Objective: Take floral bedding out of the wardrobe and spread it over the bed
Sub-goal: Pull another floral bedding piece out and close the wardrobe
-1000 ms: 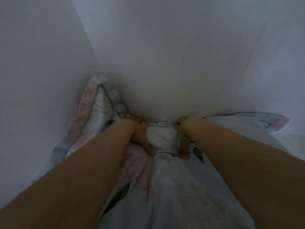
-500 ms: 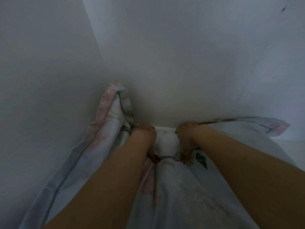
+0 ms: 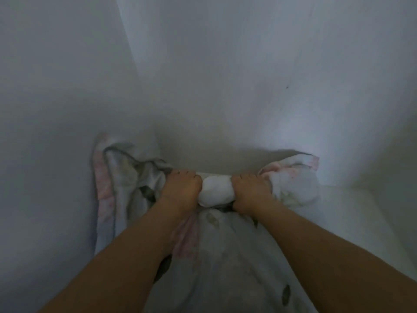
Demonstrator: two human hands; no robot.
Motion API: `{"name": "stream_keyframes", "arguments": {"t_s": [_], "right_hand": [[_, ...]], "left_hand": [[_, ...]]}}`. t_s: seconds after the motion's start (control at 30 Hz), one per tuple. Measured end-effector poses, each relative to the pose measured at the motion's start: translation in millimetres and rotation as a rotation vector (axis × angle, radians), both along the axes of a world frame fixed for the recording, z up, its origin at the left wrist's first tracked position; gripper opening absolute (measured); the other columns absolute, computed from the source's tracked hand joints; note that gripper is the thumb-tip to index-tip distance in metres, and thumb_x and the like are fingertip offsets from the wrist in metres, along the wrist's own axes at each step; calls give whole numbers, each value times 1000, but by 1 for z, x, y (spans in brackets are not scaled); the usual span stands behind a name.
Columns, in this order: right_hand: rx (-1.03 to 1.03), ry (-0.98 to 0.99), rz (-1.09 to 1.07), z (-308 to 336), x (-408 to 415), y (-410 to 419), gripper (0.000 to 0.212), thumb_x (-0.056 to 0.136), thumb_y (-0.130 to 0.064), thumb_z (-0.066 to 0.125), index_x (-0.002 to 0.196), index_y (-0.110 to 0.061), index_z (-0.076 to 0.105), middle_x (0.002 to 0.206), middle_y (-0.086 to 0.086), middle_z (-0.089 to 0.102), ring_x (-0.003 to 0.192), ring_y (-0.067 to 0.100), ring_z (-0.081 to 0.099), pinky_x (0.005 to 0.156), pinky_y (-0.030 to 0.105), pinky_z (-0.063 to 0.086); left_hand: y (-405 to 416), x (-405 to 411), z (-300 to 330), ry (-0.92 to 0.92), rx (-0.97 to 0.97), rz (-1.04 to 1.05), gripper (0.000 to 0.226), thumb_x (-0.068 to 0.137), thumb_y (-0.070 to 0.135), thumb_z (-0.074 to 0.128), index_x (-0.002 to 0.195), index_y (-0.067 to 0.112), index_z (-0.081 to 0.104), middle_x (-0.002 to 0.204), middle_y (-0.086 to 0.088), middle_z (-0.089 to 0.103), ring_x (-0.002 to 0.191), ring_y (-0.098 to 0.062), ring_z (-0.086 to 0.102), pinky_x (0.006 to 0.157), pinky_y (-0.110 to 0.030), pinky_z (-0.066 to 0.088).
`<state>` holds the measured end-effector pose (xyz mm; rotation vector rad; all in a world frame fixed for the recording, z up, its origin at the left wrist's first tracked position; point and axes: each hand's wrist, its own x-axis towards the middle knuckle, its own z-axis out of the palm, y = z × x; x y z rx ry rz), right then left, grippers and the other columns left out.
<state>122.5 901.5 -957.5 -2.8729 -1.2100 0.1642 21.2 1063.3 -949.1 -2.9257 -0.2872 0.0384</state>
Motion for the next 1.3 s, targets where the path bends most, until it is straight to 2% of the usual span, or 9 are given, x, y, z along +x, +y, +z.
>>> {"name": "stream_keyframes", "arguments": {"t_s": [0.13, 0.2, 0.3, 0.57, 0.7, 0.8, 0.87, 1.2, 1.3], "right_hand": [[-148, 209, 14, 99, -32, -34, 64, 83, -38, 63, 139, -19, 42, 143, 9, 47, 127, 28, 48, 107, 37, 35], [-158, 223, 14, 158, -61, -55, 44, 82, -34, 63, 123, -19, 56, 121, 12, 62, 106, 31, 60, 89, 42, 49], [-106, 209, -25, 240, -108, -86, 25, 81, -31, 59, 104, -21, 57, 93, 7, 64, 84, 29, 63, 67, 36, 48], [-49, 133, -25, 484, -218, -155, 21, 80, -27, 59, 100, -22, 55, 83, 4, 58, 80, 25, 60, 65, 32, 41], [-47, 39, 56, 585, -266, -207, 41, 75, -40, 60, 109, -18, 52, 100, 4, 64, 92, 26, 62, 81, 34, 42], [-14, -2, 78, 630, -303, -245, 60, 67, -60, 57, 105, -15, 53, 96, 6, 66, 83, 27, 62, 75, 33, 42], [4, 40, 71, 646, -321, -263, 62, 69, -63, 55, 107, -14, 51, 95, 8, 67, 81, 28, 63, 72, 33, 43], [-92, 416, 79, 662, -361, -300, 42, 88, -34, 55, 126, -15, 55, 130, 10, 55, 114, 28, 57, 93, 34, 46], [-57, 378, 98, 667, -376, -302, 36, 86, -32, 55, 121, -21, 51, 121, 8, 62, 103, 27, 61, 78, 32, 47]], "left_hand": [[-33, -39, 97, 36, -20, -47, 34, 80, 28, 57, 108, 9, 62, 120, -12, 50, 115, -29, 42, 96, -36, 27], [-53, -67, 156, 128, -67, -37, 34, 80, 24, 59, 110, 10, 60, 120, -11, 53, 114, -27, 46, 99, -34, 29], [-80, -106, 240, 178, -182, 3, 28, 83, 22, 60, 109, 13, 55, 112, -10, 63, 103, -30, 59, 91, -36, 41], [-147, -221, 470, 23, -222, -57, 28, 87, 24, 52, 114, 16, 51, 100, -7, 67, 89, -28, 64, 75, -35, 45], [-196, -274, 559, -16, -262, -66, 27, 87, 18, 47, 112, 16, 56, 101, -6, 68, 89, -27, 64, 75, -33, 46], [-220, -304, 603, 20, -317, -89, 27, 85, 16, 51, 110, 13, 60, 102, -8, 69, 90, -27, 65, 75, -31, 47], [-235, -319, 622, 29, -325, -90, 28, 83, 17, 52, 110, 14, 61, 102, -8, 69, 91, -28, 65, 76, -32, 47], [-307, -376, 634, -58, -314, 30, 24, 81, 19, 55, 103, 16, 64, 95, -8, 71, 88, -30, 66, 75, -34, 51], [-320, -403, 638, -135, -359, 91, 26, 75, 11, 60, 100, 11, 68, 92, -14, 71, 86, -33, 66, 76, -37, 52]]}}
